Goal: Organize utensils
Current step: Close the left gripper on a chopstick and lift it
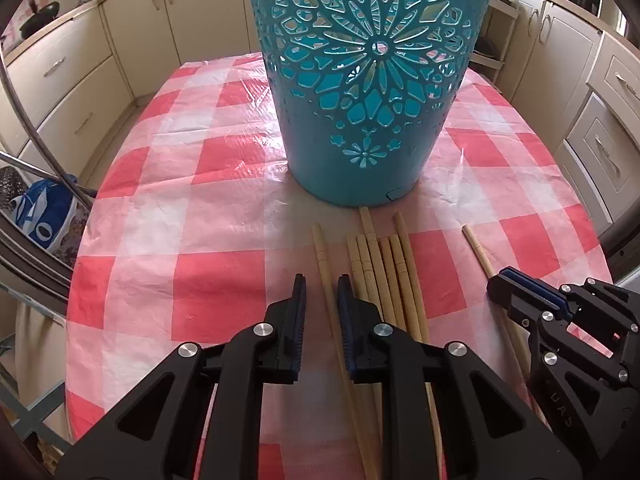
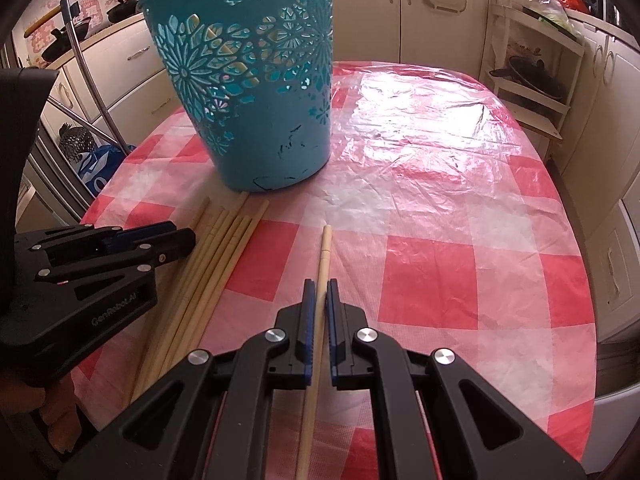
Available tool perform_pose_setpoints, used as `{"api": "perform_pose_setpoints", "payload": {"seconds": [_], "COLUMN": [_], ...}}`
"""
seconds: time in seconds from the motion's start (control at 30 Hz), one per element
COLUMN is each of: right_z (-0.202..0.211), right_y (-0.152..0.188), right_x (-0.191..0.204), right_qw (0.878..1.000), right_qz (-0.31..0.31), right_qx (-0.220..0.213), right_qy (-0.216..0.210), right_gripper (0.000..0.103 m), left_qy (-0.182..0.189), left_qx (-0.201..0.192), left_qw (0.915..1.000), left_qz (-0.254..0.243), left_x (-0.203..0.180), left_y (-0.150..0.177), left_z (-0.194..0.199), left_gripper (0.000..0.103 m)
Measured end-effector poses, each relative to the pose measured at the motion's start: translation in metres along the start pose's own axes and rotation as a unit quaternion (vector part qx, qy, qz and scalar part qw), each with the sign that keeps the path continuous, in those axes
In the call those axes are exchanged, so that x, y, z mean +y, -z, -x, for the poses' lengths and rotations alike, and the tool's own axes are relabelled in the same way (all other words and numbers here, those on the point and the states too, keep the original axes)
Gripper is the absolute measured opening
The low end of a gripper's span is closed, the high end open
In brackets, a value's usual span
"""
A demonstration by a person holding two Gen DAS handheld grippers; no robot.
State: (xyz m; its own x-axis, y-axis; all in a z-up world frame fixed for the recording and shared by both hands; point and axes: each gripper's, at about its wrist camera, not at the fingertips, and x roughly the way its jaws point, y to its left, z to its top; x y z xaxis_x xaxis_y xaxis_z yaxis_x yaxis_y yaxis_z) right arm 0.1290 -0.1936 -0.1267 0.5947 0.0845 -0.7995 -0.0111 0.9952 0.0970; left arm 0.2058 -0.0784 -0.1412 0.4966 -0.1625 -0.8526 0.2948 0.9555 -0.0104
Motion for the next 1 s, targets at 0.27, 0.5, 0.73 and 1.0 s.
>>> {"api": "perform_pose_setpoints", "payload": {"seconds": [0.27,0.5,0.73,1.0], "right_z": [0.0,0.0,0.0,0.0], "right_y": [-0.001,-0.001,-0.001,0.0], "right_x": [0.004,0.005,0.005,0.011], "right_qw": [1.0,1.0,1.0,1.0], "right_qz": [0.009,0.012,0.013,0.026], "right_qx": [0.004,0.006,0.007,0.006], "right_qy": [0.008,0.008,0.008,0.005], "right_gripper": [0.007,0.007,0.008,0.02], "left_qy": [-0.002,0.015,0.071,0.151], "left_qx": [0.009,0.011,0.001,-0.063], "left_qw": [0.9999,0.9998,0.9964,0.982], "left_qz": [-0.003,0.01,0.046,0.094], "left_x": [0.0,0.007,0.021,0.043], "left_y": [-0.002,-0.001,0.002,-0.012], "left_z": [-0.002,0.001,0.026,0.085], "left_gripper": [0.019,0.005,0.005,0.005]}}
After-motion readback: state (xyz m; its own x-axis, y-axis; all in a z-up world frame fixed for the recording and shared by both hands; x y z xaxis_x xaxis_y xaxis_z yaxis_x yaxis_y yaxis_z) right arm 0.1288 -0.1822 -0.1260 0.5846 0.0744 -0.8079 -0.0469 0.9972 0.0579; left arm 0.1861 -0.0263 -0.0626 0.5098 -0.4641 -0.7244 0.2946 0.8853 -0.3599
